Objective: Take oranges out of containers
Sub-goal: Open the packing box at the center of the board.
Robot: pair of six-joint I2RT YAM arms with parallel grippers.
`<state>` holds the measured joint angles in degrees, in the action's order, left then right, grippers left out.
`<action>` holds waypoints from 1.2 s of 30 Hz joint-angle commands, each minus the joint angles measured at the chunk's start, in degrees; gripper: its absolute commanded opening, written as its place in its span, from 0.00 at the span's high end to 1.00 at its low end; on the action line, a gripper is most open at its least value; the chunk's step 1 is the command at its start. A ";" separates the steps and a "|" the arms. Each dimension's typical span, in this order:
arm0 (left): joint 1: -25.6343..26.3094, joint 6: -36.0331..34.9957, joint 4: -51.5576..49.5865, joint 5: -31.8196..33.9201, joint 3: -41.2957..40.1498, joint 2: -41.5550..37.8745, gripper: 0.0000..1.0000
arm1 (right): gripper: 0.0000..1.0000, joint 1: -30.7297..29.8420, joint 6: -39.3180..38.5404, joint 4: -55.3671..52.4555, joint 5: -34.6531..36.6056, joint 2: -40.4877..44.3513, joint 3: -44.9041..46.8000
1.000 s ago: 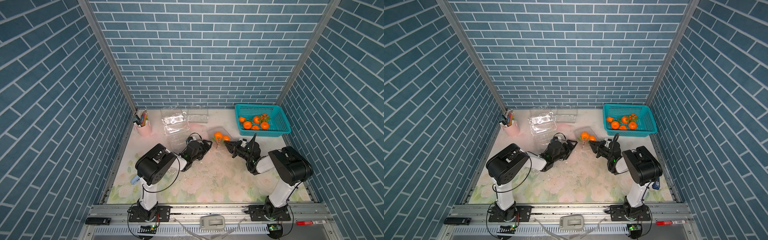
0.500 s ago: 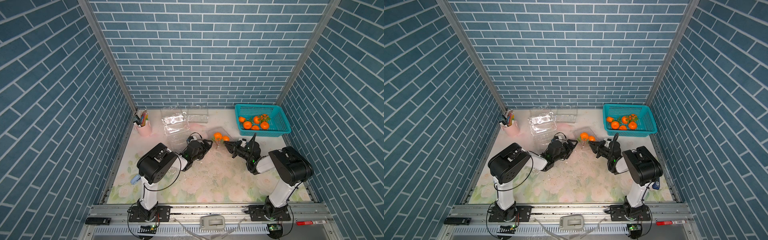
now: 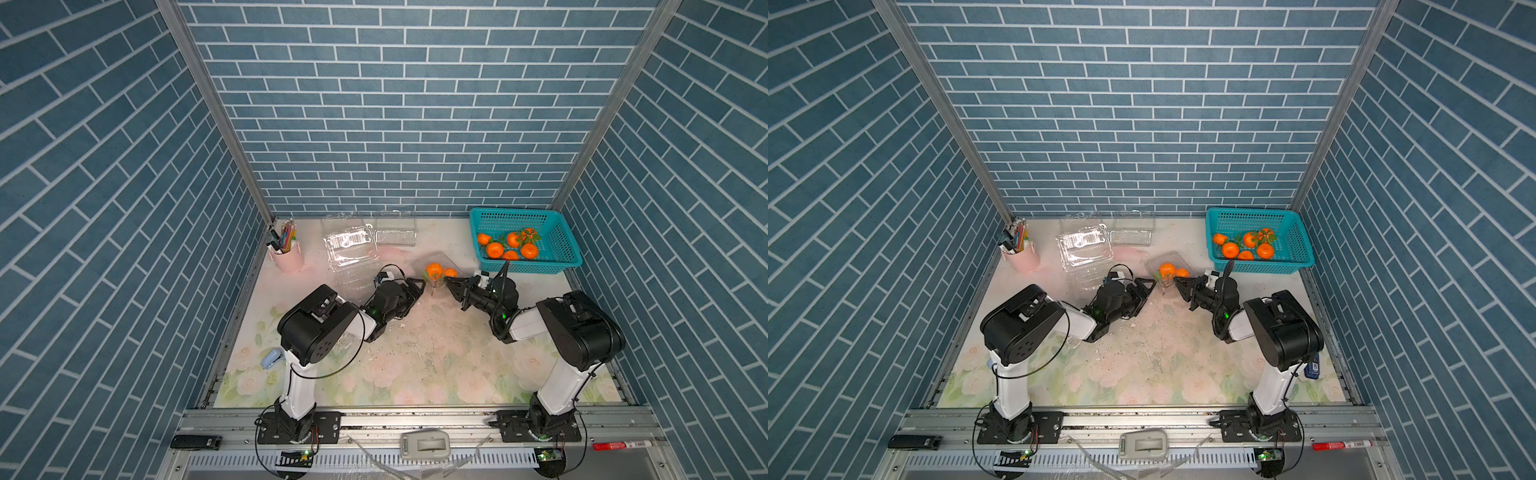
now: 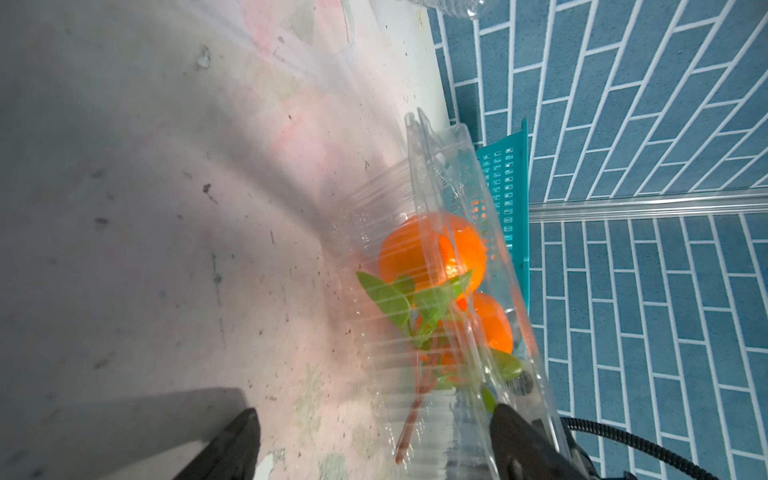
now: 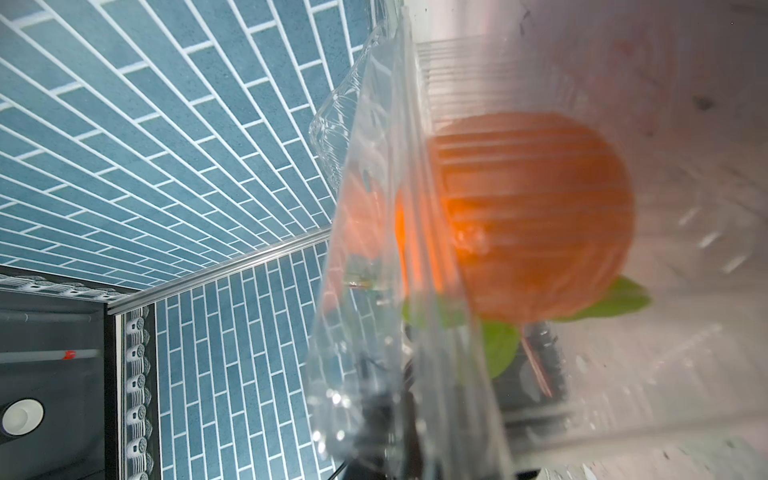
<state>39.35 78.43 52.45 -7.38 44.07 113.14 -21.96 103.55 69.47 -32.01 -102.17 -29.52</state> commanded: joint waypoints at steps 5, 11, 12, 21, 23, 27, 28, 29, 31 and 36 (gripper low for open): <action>0.81 -0.88 -0.13 -1.15 1.14 1.21 0.14 | 0.89 -2.04 0.59 3.52 -3.14 -2.83 -2.39; 1.24 -0.85 -0.09 -1.06 1.41 1.48 0.16 | 0.90 -2.83 0.78 3.91 -3.10 -4.08 -3.50; 1.33 -0.80 0.00 -1.04 1.53 1.47 0.16 | 0.89 -2.91 0.78 3.92 -3.12 -4.30 -3.71; 2.13 -0.54 -0.15 -0.97 1.19 0.90 0.17 | 0.89 -3.62 0.69 4.36 -3.08 -6.09 -5.36; 2.32 -0.48 -0.32 -0.88 1.26 0.78 0.17 | 0.88 -3.79 0.77 4.44 -2.78 -6.46 -5.46; 2.78 -0.37 -0.46 -0.79 1.58 1.05 0.18 | 0.86 -4.47 0.95 4.54 -2.01 -6.73 -5.88; 2.83 -0.34 -0.50 -0.80 1.64 1.03 0.18 | 0.85 -4.58 1.03 4.41 -1.81 -6.73 -5.99; 2.94 -0.31 -0.61 -0.80 1.71 1.04 0.18 | 0.83 -4.80 1.00 4.45 -1.68 -6.65 -6.14; 3.08 -0.25 -0.59 -0.76 1.72 1.03 0.18 | 0.79 -5.09 1.04 4.54 -1.41 -6.63 -6.30; 3.19 -0.28 -1.07 -0.65 1.67 0.76 0.18 | 0.75 -5.77 1.39 4.61 -1.12 -6.61 -6.70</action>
<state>39.90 79.64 52.16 -3.46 45.10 113.21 -25.54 103.22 71.16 -30.72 -108.27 -34.09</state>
